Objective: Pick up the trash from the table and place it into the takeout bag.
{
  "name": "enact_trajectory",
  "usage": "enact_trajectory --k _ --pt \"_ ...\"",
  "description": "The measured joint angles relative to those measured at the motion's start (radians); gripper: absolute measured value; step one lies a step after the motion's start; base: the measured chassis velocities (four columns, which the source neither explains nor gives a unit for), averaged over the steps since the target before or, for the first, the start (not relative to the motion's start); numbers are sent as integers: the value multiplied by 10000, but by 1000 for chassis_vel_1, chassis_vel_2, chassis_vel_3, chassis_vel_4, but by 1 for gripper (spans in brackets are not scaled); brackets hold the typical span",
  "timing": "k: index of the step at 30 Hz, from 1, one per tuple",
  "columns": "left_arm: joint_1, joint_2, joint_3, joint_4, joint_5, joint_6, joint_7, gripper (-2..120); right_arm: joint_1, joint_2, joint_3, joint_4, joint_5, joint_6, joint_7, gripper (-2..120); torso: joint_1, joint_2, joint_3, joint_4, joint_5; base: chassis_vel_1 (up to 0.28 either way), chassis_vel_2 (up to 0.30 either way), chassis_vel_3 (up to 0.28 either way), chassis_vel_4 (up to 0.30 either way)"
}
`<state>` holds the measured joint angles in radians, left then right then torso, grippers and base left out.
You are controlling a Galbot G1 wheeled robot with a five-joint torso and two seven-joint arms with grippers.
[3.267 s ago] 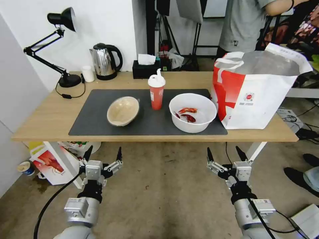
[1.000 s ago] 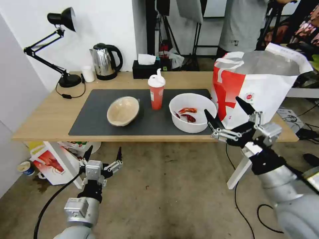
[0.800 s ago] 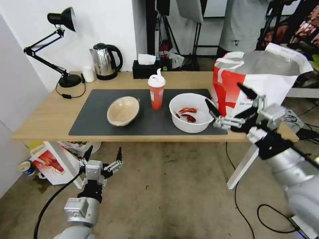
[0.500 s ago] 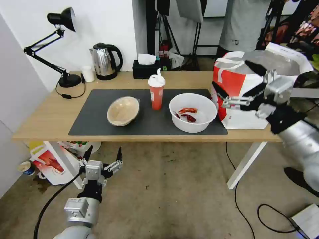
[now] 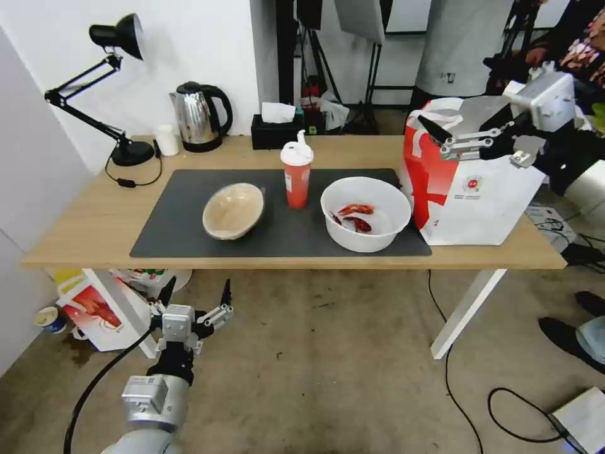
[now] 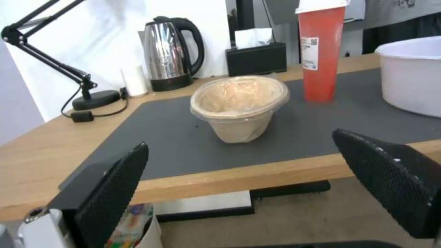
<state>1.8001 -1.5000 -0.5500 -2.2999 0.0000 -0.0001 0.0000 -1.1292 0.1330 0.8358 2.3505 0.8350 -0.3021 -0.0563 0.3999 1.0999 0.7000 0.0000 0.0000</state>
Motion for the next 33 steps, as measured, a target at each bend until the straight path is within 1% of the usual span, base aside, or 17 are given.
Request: enact_trajectory --k 1,2,3,5,7,8,12,17,19,21,23,26,27,29,31,32,33 --pt "0 0 0 0 0 0 0 100 16 -486 5 -180 -111 194 -551 100 0 0 0 2 -1 0 0 0 0" --pt "0 0 -1 0 0 0 0 100 19 -729 40 -250 -183 184 -779 100 1 0 0 2 0 0 0 0 0" --pt "0 0 -1 0 0 0 0 100 19 -729 40 -250 -183 184 -779 100 1 0 0 2 0 0 0 0 0" --pt "0 0 -1 0 0 0 0 100 19 -1481 400 -498 -176 32 -1581 100 0 0 0 0 -3 0 0 0 0" --pt "0 0 0 0 0 0 0 100 6 -1639 483 -624 -50 149 -1877 100 0 0 -1 -1 -2 0 0 0 0" --pt "0 0 0 0 0 0 0 100 -50 -1906 587 -876 302 308 -2347 100 -1 0 -1 0 -3 0 0 0 0" --pt "0 0 0 0 0 0 0 100 -176 -2260 635 -1336 1510 167 -2741 100 0 0 -1 0 3 0 0 0 0" --pt "0 0 0 0 0 0 0 100 -378 -2671 579 -1802 1441 407 -3456 100 0 1 -1 -1 2 0 0 0 0" --pt "0 0 0 0 0 0 0 100 -746 -3072 612 -2227 1247 906 -3721 100 0 0 -1 0 2 0 0 0 0" --pt "0 0 -1 0 0 0 0 100 -1207 -3547 923 -2735 1147 1133 -3879 100 0 0 0 0 1 0 0 0 0" --pt "0 0 0 0 0 0 0 100 -1318 -3649 1038 -2887 1156 1157 -3917 100 1 0 0 1 -1 0 0 0 0" --pt "-1 0 -1 0 0 0 0 100 -1732 -4170 1554 -3891 1515 1186 -4386 100 0 0 0 3 -3 0 0 0 0" --pt "-1 0 -1 0 0 0 0 100 -1732 -4170 1554 -3891 1515 1186 -4386 100 0 0 0 3 -3 0 0 0 0" --pt "0 0 -1 0 0 0 0 100 -1783 -4330 1672 -4559 1675 1174 -5129 100 1 0 0 2 2 0 0 0 0" --pt "0 0 -1 0 0 0 0 100 -1700 -4467 1825 -5106 1705 910 -6598 100 1 0 0 -1 6 0 0 0 0" --pt "0 0 -1 0 0 0 0 100 -1700 -4467 1825 -5106 1705 910 -6598 100 1 0 0 -1 6 0 0 0 0" --pt "0 -1 0 0 0 0 0 100 -1615 -4583 1868 -5264 1660 805 -7424 100 1 0 0 -3 4 0 0 0 0"
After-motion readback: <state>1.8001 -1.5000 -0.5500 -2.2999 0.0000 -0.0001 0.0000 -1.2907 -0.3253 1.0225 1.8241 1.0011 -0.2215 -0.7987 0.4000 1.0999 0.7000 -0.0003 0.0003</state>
